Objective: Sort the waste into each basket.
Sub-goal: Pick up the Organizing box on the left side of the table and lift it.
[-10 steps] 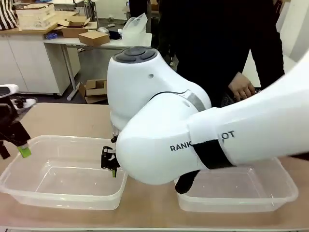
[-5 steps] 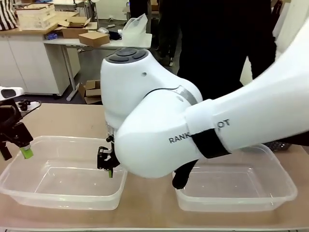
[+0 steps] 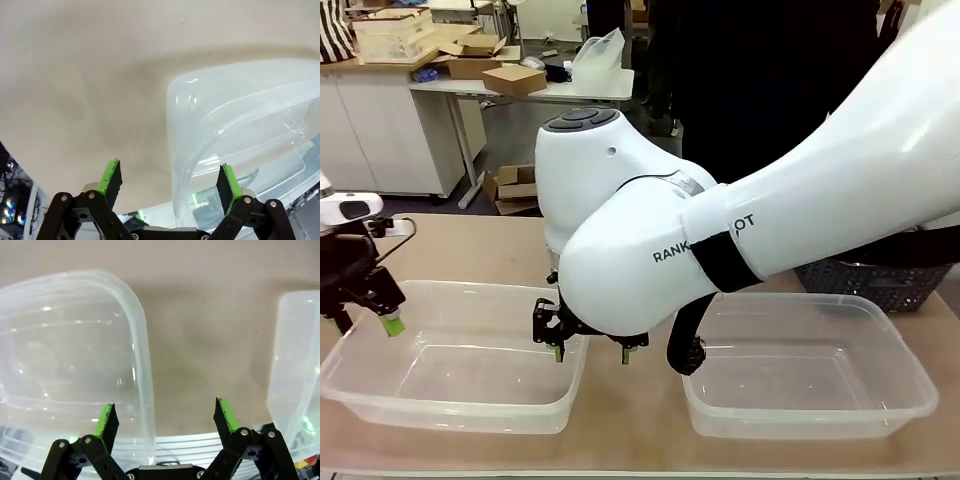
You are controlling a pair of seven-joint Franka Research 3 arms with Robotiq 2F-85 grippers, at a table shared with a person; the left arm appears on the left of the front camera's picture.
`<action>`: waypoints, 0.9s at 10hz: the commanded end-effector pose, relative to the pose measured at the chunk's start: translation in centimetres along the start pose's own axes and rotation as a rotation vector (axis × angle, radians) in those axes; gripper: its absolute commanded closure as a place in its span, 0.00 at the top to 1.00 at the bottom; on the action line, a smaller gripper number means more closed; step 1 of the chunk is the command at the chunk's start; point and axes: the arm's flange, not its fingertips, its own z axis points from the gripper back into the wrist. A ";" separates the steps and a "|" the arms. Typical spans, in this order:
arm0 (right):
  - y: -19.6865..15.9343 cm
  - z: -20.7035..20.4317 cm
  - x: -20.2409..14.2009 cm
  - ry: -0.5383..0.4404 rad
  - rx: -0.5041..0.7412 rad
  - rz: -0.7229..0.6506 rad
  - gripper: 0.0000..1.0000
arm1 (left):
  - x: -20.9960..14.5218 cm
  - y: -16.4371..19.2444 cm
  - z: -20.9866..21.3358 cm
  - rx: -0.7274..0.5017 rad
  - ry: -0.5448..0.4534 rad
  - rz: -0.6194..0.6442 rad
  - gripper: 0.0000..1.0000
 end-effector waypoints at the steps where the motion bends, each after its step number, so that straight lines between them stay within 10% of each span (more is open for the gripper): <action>1: 2.5 0.0 -0.1 -0.016 -0.032 -0.040 1.00 | -2.3 -0.6 -1.7 0.022 -0.018 0.039 1.00; 4: 2.5 -0.2 -0.5 0.002 -0.053 -0.048 1.00 | -2.2 -0.5 -1.9 0.030 -0.019 0.037 1.00; 5: 2.4 -0.2 -0.6 -0.003 -0.052 -0.029 1.00 | -2.2 -0.4 -1.9 0.039 -0.004 0.031 0.86; 6: 2.5 -0.2 -0.6 0.004 -0.049 -0.030 0.43 | -2.3 -0.5 -1.9 0.038 0.005 0.034 0.40; 7: 2.5 -0.2 -0.6 -0.005 -0.040 -0.031 0.42 | -2.3 -0.5 -1.9 0.045 0.010 0.038 0.26; 8: 2.5 -0.3 -0.6 -0.001 -0.033 -0.042 0.00 | -2.1 -0.5 -2.0 0.049 0.020 0.042 0.35; 9: 2.4 -0.5 -0.6 0.005 -0.030 -0.048 0.40 | -1.8 -0.4 -2.4 0.035 0.040 0.046 0.00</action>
